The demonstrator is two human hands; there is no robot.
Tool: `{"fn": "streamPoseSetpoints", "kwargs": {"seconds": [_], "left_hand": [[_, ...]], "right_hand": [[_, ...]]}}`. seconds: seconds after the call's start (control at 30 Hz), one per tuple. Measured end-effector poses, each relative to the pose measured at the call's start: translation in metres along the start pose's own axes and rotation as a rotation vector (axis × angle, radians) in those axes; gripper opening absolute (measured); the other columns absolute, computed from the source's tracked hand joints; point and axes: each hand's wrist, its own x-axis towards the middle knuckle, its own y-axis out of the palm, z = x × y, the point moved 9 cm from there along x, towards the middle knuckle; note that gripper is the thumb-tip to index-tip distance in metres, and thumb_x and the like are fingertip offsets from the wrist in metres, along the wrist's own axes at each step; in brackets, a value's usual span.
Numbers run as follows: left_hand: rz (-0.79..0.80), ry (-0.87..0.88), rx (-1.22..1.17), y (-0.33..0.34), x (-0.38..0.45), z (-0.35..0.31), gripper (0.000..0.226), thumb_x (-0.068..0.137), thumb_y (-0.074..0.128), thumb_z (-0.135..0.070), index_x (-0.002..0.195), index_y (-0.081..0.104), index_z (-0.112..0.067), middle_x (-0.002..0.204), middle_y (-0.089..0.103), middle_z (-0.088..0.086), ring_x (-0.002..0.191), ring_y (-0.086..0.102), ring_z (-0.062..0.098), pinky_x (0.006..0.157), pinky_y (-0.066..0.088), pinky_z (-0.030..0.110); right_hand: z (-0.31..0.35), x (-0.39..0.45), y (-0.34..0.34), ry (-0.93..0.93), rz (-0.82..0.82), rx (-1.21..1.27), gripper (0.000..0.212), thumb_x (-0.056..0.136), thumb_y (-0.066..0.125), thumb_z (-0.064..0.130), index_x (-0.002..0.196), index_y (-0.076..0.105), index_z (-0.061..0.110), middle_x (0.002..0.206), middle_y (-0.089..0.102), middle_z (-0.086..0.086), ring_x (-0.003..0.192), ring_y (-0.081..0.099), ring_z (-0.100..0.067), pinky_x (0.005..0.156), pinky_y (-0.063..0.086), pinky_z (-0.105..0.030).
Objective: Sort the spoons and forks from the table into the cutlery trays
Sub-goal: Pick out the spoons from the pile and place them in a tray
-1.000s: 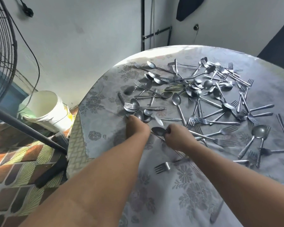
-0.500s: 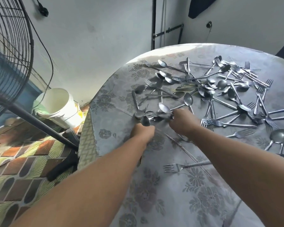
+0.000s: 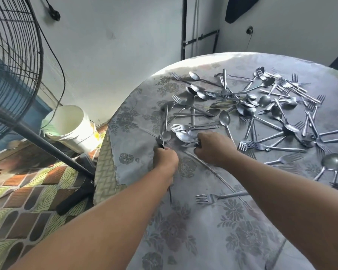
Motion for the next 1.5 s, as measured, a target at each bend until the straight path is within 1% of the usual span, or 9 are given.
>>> {"fn": "streamPoseSetpoints", "kwargs": {"seconds": [0.07, 0.23, 0.37, 0.57, 0.73, 0.87, 0.97, 1.13, 1.5], "left_hand": [[-0.078, 0.032, -0.006, -0.014, -0.002, -0.012, 0.041, 0.089, 0.037, -0.031, 0.122, 0.054, -0.013, 0.113, 0.065, 0.014, 0.105, 0.062, 0.039, 0.098, 0.052, 0.051], [-0.139, 0.075, -0.013, -0.029, 0.009, -0.031, 0.037, 0.093, 0.06, -0.046, 0.101, 0.057, -0.009, 0.091, 0.062, 0.003, 0.09, 0.061, 0.028, 0.086, 0.053, 0.04], [-0.186, 0.049, 0.079, -0.035, 0.026, -0.034, 0.043, 0.092, 0.073, -0.039, 0.117, 0.062, -0.006, 0.116, 0.07, 0.012, 0.108, 0.066, 0.034, 0.095, 0.054, 0.043], [-0.162, -0.001, 0.102, -0.024, 0.04, -0.025, 0.031, 0.087, 0.079, -0.027, 0.107, 0.071, -0.005, 0.101, 0.074, 0.009, 0.094, 0.07, 0.03, 0.084, 0.06, 0.041], [-0.186, -0.04, 0.0, -0.02, 0.04, -0.023, 0.022, 0.093, 0.064, -0.023, 0.109, 0.062, -0.009, 0.105, 0.07, 0.008, 0.098, 0.069, 0.03, 0.092, 0.058, 0.044], [-0.271, 0.108, -0.055, -0.028, 0.03, -0.032, 0.023, 0.094, 0.05, -0.024, 0.111, 0.054, -0.01, 0.1, 0.067, 0.009, 0.095, 0.067, 0.036, 0.089, 0.056, 0.048], [-0.367, 0.212, -0.116, -0.045, 0.018, -0.04, 0.017, 0.096, 0.049, -0.023, 0.107, 0.049, -0.01, 0.093, 0.064, 0.008, 0.09, 0.066, 0.037, 0.082, 0.056, 0.045], [-0.517, 0.283, -0.139, -0.074, -0.006, -0.047, 0.022, 0.102, 0.046, -0.024, 0.112, 0.056, -0.007, 0.107, 0.07, 0.014, 0.096, 0.066, 0.037, 0.075, 0.045, 0.037], [-0.569, 0.411, -0.208, -0.092, -0.081, -0.053, 0.032, 0.11, 0.035, -0.03, 0.12, 0.05, -0.004, 0.11, 0.068, 0.015, 0.09, 0.062, 0.032, 0.07, 0.037, 0.03]], "right_hand": [[0.005, -0.001, -0.001, -0.02, 0.0, 0.057, 0.015, 0.092, 0.052, 0.034, 0.09, 0.047, 0.02, 0.087, 0.059, -0.002, 0.078, 0.054, -0.027, 0.064, 0.04, -0.034], [0.006, 0.006, 0.002, 0.019, -0.07, 0.166, 0.025, 0.094, 0.055, 0.038, 0.109, 0.052, 0.018, 0.096, 0.068, -0.009, 0.085, 0.062, -0.033, 0.074, 0.054, -0.041], [-0.001, 0.012, 0.01, 0.105, -0.112, 0.17, 0.034, 0.097, 0.055, 0.036, 0.124, 0.054, 0.015, 0.106, 0.071, -0.012, 0.096, 0.067, -0.036, 0.074, 0.055, -0.042], [-0.004, 0.016, 0.018, 0.173, -0.102, 0.099, 0.015, 0.093, 0.052, 0.023, 0.104, 0.062, 0.019, 0.096, 0.069, -0.007, 0.078, 0.059, -0.032, 0.064, 0.043, -0.036], [0.01, 0.01, 0.009, 0.116, -0.219, 0.036, 0.011, 0.096, 0.048, 0.011, 0.094, 0.058, 0.017, 0.082, 0.067, -0.008, 0.064, 0.052, -0.029, 0.057, 0.037, -0.035], [0.012, 0.003, 0.002, 0.113, -0.311, 0.081, 0.011, 0.102, 0.049, 0.022, 0.095, 0.055, 0.015, 0.078, 0.064, -0.006, 0.061, 0.05, -0.028, 0.055, 0.033, -0.035], [0.01, -0.01, -0.01, 0.14, -0.388, 0.178, 0.016, 0.101, 0.048, 0.031, 0.095, 0.053, 0.017, 0.076, 0.056, -0.001, 0.065, 0.05, -0.03, 0.056, 0.033, -0.035], [0.009, -0.038, -0.026, 0.18, -0.43, 0.36, 0.02, 0.098, 0.055, 0.035, 0.085, 0.047, 0.022, 0.075, 0.054, 0.001, 0.069, 0.05, -0.029, 0.056, 0.029, -0.035], [-0.035, -0.113, -0.058, 0.365, -0.622, 0.849, 0.024, 0.098, 0.057, 0.035, 0.081, 0.055, 0.018, 0.074, 0.061, 0.0, 0.072, 0.055, -0.027, 0.064, 0.036, -0.036]]}}
